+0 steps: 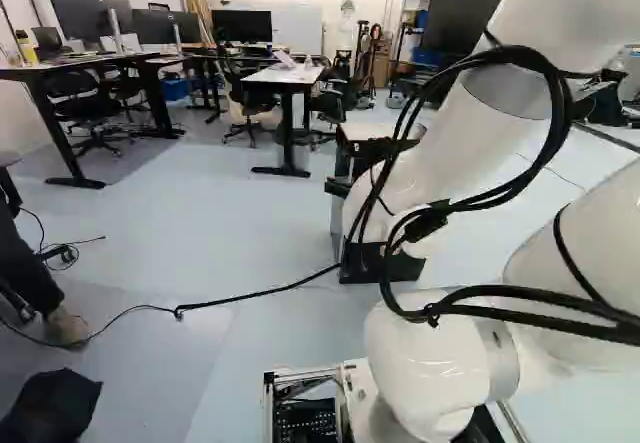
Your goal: Open the fridge door
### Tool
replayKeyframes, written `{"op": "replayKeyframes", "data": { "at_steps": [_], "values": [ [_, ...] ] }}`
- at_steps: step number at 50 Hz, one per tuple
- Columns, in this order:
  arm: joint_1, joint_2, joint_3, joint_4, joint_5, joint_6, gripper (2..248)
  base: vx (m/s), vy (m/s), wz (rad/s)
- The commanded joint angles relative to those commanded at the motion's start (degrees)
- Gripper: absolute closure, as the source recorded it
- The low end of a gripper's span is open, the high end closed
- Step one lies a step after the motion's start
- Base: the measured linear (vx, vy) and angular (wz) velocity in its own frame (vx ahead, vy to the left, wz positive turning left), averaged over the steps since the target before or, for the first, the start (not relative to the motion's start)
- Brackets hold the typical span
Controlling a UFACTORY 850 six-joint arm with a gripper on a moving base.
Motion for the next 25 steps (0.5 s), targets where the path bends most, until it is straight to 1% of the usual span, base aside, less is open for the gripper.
{"op": "replayKeyframes", "data": {
  "at_steps": [25],
  "values": [
    [0.0, 0.0, 0.0, 0.0, 0.0, 0.0, 3, 0.000, 0.000, 0.000]
  ]
}}
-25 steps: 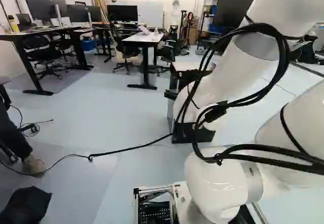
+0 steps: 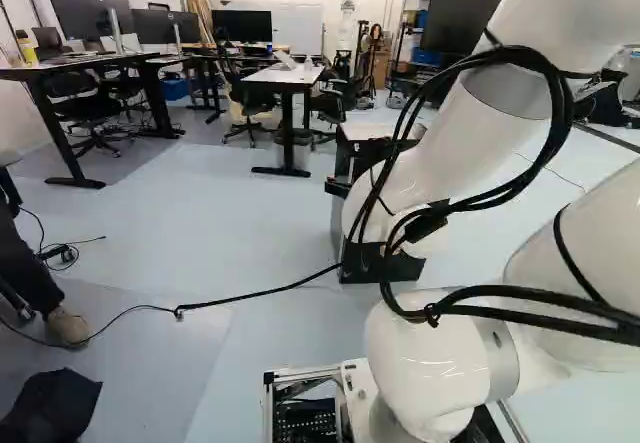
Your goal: Open the fridge door
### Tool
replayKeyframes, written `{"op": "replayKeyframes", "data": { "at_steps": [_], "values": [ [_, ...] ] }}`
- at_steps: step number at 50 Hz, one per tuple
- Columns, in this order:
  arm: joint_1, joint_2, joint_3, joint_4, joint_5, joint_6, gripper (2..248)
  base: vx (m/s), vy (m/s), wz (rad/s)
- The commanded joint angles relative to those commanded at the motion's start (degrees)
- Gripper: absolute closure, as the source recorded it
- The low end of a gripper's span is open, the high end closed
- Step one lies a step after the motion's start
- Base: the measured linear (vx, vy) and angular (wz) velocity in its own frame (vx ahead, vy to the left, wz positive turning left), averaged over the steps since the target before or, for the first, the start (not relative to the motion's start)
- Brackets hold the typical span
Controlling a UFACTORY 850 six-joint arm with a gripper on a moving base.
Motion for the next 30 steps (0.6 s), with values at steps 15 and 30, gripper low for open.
{"op": "replayKeyframes", "data": {
  "at_steps": [15, 30],
  "values": [
    [0.0, -0.4, -0.3, 0.0, 0.0, 0.0, 3, 0.000, 0.000, 0.000],
    [0.0, -2.4, -2.1, 0.0, 0.0, 0.0, 3, 0.000, 0.000, 0.000]
  ]
}}
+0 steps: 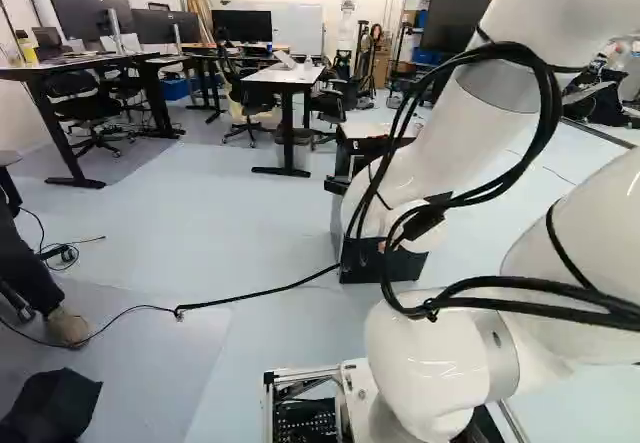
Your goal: Open the fridge door
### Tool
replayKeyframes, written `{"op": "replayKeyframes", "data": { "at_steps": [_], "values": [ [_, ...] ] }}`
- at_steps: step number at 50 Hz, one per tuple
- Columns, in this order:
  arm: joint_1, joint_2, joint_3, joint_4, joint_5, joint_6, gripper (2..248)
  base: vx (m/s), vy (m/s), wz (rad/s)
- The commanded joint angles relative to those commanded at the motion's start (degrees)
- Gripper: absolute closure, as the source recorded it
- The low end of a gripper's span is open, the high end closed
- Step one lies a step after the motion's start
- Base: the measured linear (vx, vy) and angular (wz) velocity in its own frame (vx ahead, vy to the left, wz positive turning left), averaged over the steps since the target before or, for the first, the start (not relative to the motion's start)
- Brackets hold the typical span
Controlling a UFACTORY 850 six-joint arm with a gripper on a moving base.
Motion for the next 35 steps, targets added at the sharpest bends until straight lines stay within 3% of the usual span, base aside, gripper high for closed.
{"op": "replayKeyframes", "data": {
  "at_steps": [35],
  "values": [
    [0.4, -5.9, -5.3, 1.6, 0.0, 0.0, 3, 0.000, 0.000, 0.000]
  ]
}}
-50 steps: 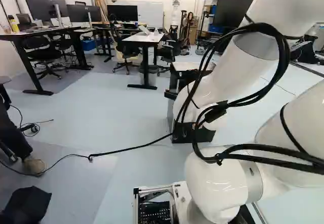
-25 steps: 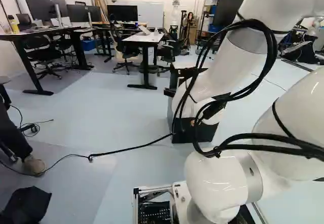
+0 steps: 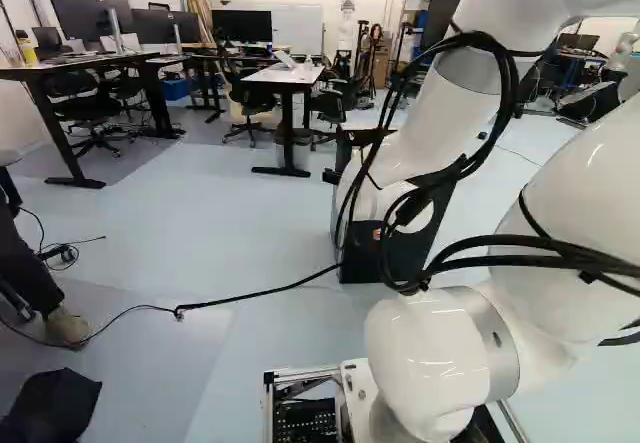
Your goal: Open the fridge door
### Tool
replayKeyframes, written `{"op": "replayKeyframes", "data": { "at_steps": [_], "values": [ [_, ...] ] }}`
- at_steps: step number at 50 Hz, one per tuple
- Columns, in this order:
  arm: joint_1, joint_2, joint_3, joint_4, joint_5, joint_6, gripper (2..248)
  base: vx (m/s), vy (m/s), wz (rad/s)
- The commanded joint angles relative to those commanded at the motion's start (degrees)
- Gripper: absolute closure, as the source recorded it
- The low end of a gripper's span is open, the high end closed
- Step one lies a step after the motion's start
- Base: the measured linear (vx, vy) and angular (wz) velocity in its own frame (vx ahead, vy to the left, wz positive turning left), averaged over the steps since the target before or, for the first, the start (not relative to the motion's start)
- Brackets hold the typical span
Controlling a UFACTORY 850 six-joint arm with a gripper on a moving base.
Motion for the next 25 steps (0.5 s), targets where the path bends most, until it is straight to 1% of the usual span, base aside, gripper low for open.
{"op": "replayKeyframes", "data": {
  "at_steps": [12, 25],
  "values": [
    [1.2, -1.1, -1.0, 2.6, 0.0, 0.0, 3, 0.000, 0.000, 0.000],
    [3.5, -2.2, -2.1, 5.8, 0.0, 0.0, 3, 0.000, 0.000, 0.000]
  ]
}}
